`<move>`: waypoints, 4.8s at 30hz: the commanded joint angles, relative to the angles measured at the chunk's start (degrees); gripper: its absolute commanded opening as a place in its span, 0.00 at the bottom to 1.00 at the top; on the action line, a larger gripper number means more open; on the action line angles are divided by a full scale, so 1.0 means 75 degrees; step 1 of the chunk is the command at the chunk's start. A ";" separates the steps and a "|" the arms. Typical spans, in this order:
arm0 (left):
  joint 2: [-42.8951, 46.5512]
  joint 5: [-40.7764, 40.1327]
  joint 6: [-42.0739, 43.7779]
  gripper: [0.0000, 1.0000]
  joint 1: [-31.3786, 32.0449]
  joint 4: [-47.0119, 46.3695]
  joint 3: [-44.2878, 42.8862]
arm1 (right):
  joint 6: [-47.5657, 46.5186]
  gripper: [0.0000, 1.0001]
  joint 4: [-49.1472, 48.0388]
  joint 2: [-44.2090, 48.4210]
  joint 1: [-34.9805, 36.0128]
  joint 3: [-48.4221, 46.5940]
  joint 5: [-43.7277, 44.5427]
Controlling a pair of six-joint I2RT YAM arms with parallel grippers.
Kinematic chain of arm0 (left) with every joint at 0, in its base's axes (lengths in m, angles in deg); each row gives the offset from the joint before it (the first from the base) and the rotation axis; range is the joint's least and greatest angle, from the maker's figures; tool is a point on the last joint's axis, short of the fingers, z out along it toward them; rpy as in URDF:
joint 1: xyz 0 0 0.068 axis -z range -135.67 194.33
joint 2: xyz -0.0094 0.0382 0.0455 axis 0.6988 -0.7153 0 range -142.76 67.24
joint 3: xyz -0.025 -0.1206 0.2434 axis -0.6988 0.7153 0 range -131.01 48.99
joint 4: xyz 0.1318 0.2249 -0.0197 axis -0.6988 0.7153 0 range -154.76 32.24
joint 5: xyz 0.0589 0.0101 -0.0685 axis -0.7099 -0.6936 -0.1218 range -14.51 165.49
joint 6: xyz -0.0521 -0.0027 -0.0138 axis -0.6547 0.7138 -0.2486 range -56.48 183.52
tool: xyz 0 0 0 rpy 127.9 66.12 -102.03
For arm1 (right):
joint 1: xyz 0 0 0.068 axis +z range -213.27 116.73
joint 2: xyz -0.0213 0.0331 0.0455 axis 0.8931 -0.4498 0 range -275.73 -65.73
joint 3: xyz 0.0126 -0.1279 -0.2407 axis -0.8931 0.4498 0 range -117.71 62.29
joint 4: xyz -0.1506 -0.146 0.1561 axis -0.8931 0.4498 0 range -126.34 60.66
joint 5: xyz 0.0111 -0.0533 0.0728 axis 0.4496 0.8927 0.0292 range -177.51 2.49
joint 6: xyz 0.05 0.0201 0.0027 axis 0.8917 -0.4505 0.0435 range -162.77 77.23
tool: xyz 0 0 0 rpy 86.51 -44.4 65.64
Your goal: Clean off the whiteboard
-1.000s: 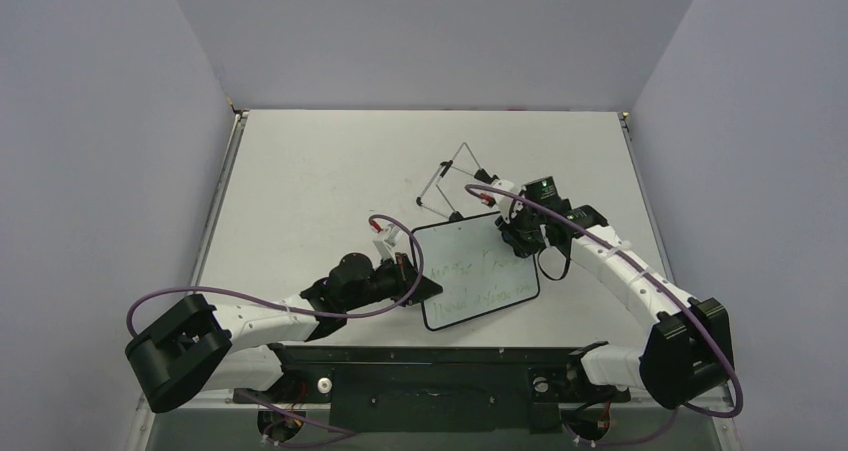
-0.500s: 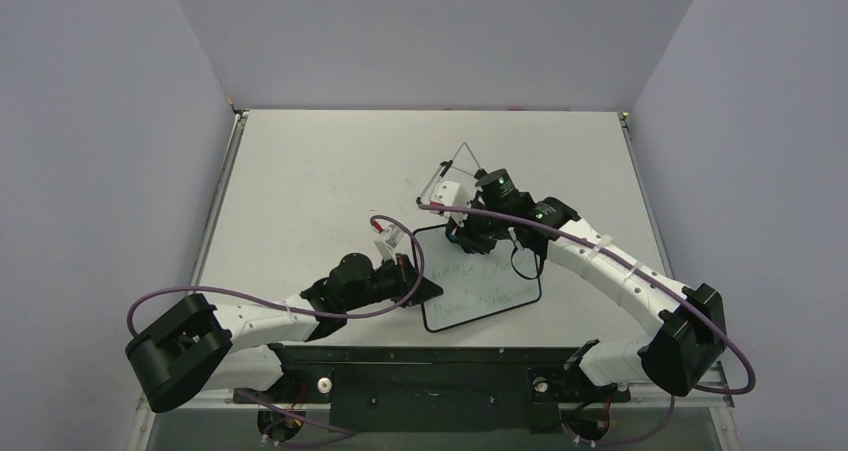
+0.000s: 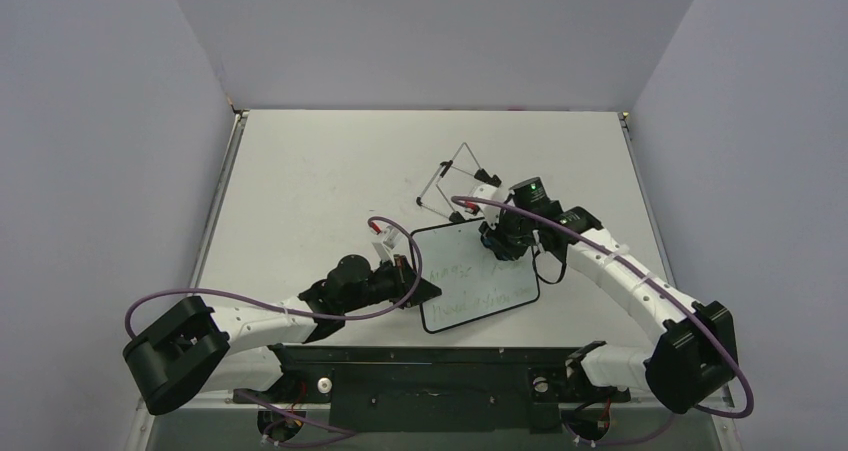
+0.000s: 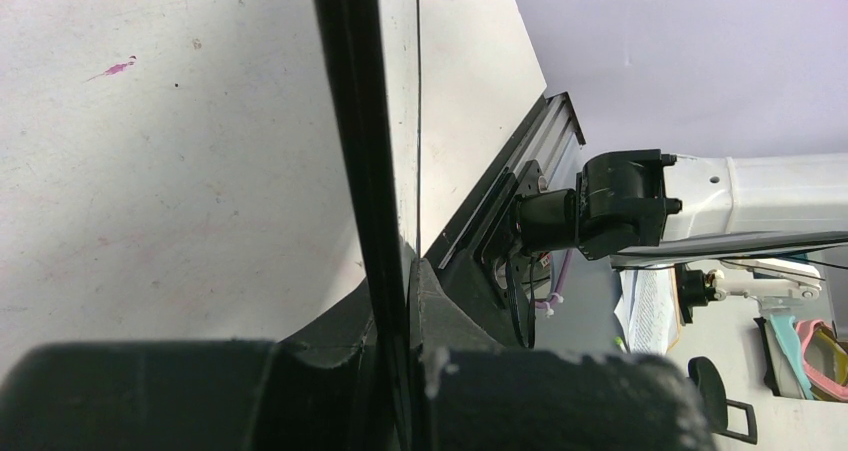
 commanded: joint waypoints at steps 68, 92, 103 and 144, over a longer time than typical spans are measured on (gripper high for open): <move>0.0152 0.0112 0.0153 0.00 -0.0046 -0.1557 -0.0114 | 0.0361 0.00 0.0115 -0.0784 0.1363 -0.1387 -0.0059; 0.0399 0.0233 0.0178 0.00 -0.0181 -0.1529 0.0040 | 0.0992 0.00 -0.0930 -0.0635 -0.1805 -0.0561 -0.0053; 0.0385 0.0231 0.0155 0.00 -0.0187 -0.1592 0.0093 | 0.0161 0.00 0.0085 -0.0806 -0.1543 -0.0630 -0.1330; -0.0236 0.0344 -0.0097 0.00 -0.0058 -0.2071 -0.0189 | 0.0913 0.00 -0.0135 -0.0923 0.1617 -0.1711 -0.0223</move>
